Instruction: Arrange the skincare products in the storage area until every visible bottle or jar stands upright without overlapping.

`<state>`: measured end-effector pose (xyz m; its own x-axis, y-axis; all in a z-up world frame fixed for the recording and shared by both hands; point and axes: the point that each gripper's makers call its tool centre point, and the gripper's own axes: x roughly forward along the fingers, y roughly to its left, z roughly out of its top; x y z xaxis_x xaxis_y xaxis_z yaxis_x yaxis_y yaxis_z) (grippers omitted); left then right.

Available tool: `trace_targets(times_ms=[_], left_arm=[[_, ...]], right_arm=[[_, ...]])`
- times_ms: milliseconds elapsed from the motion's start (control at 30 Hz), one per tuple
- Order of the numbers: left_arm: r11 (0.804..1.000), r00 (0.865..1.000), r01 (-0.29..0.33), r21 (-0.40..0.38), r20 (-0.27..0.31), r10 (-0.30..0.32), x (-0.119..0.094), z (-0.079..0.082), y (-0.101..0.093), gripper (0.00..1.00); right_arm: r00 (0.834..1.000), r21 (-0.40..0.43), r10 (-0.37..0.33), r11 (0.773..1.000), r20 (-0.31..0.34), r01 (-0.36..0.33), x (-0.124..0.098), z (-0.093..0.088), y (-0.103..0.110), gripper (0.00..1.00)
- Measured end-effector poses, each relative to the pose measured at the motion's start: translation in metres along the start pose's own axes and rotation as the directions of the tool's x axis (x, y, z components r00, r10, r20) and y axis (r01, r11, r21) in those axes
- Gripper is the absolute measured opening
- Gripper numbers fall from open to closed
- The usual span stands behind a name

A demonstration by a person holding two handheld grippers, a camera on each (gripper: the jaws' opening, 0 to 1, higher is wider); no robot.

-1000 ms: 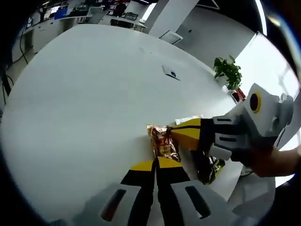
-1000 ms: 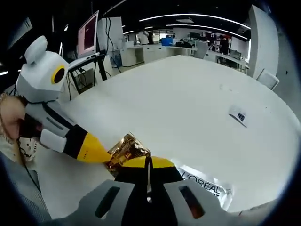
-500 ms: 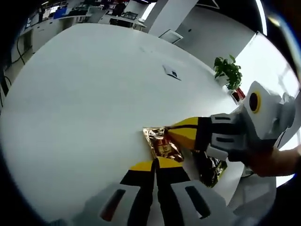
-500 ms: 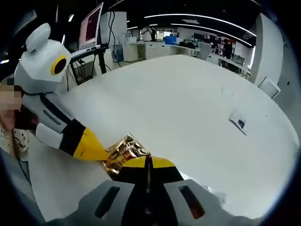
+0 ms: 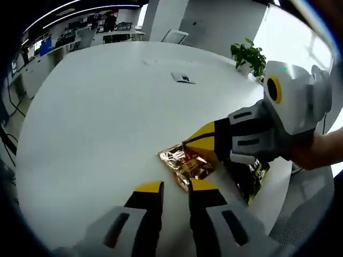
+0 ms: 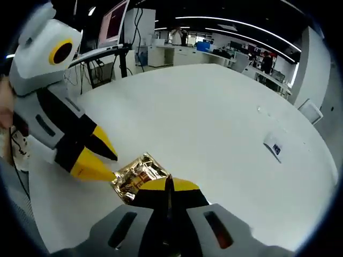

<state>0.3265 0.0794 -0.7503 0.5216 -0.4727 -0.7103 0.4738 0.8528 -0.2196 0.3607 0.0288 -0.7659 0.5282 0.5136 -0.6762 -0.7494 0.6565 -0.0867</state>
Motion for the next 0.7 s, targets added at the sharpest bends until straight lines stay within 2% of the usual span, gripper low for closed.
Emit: trace_targets(times_ms=[133,200,267,333,533,567,700], left_arm=[[0.989,0.998,0.026,0.142,0.048,-0.034,0.008,0.015,-0.014,0.17],[0.978,0.997,0.038,0.207,0.058,-0.051,0.014,0.019,-0.022,0.22],[0.968,0.997,0.042,0.247,0.045,-0.055,0.02,0.019,-0.028,0.26],[0.949,1.0,0.016,0.314,0.017,-0.022,0.026,0.014,-0.025,0.26],[0.942,1.0,0.001,0.336,-0.018,0.005,0.033,0.001,-0.018,0.26],[0.942,1.0,0.001,0.335,0.002,-0.002,0.032,0.005,-0.019,0.25],[0.95,1.0,0.005,0.314,-0.006,-0.003,0.032,0.004,-0.015,0.25]], right_arm=[[1.0,-0.004,0.0,1.0,0.001,0.0,0.0,0.0,0.001,0.01],[1.0,-0.002,0.002,1.0,0.002,-0.002,0.0,0.0,0.001,0.01],[1.0,0.005,0.005,1.0,0.003,-0.005,0.0,0.0,0.001,0.01],[1.0,0.0,0.008,1.0,0.003,-0.008,0.002,0.0,0.0,0.01],[1.0,-0.002,0.006,1.0,0.004,-0.006,0.001,0.0,0.0,0.01],[1.0,-0.003,0.006,1.0,0.005,-0.006,0.001,0.0,0.0,0.01],[1.0,0.016,0.011,1.0,0.002,-0.011,0.0,0.0,0.001,0.02]])
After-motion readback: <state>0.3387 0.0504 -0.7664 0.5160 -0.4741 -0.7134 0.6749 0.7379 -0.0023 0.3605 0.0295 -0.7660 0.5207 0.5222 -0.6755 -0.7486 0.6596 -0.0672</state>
